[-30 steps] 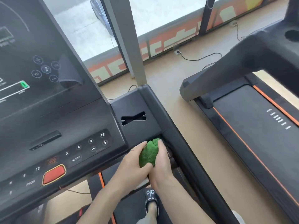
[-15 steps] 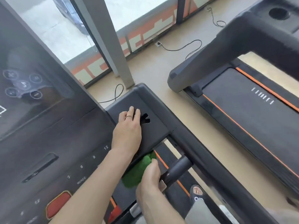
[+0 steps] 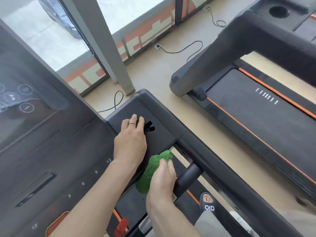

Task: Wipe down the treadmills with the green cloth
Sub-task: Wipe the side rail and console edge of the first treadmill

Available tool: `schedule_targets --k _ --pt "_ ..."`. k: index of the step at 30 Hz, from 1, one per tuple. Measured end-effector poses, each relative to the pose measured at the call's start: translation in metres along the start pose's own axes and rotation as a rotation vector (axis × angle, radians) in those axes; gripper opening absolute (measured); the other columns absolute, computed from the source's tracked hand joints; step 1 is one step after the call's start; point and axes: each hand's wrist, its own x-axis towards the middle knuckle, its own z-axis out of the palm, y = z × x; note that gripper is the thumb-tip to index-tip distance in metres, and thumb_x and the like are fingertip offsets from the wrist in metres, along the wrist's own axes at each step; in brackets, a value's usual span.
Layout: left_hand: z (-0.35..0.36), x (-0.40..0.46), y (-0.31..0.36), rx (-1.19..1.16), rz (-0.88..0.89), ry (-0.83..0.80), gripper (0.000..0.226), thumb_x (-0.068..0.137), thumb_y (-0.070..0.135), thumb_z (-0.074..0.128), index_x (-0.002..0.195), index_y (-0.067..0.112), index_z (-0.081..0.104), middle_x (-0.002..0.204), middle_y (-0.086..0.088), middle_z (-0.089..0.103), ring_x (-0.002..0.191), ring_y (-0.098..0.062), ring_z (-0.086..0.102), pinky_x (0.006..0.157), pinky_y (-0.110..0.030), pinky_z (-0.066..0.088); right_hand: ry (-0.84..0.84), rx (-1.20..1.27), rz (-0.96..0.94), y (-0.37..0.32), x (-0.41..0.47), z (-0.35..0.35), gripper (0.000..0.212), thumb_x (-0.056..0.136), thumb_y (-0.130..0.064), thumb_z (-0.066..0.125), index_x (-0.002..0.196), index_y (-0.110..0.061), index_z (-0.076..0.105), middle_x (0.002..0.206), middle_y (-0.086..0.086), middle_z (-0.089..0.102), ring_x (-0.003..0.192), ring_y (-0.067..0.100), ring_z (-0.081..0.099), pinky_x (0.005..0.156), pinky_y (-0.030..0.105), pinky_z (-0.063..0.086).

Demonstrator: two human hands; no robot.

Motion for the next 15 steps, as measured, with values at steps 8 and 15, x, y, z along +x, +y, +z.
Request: schedule_targets --k 8,15 --pt "-0.007 0.007 -0.007 -0.048 0.005 -0.032 0.050 0.101 0.012 0.044 0.149 0.026 0.042 0.158 0.005 0.036 0.134 -0.019 0.034 0.065 -0.033 0.044 -0.142 -0.817 -1.165 0.054 0.004 -0.022 0.060 0.094 0.010 0.050 0.151 -0.005 0.039 0.161 0.006 0.030 0.152 0.017 0.019 0.119 0.041 0.030" --pt "-0.017 0.018 -0.022 -0.279 0.020 -0.043 0.051 0.100 0.004 0.035 0.143 0.026 0.050 0.146 0.008 0.048 0.131 -0.016 0.043 0.088 -0.041 0.052 -0.172 -1.052 -1.337 -0.012 0.063 -0.020 0.049 0.097 0.002 0.052 0.146 0.001 0.045 0.151 0.015 0.045 0.145 0.025 0.038 0.117 0.038 0.036"
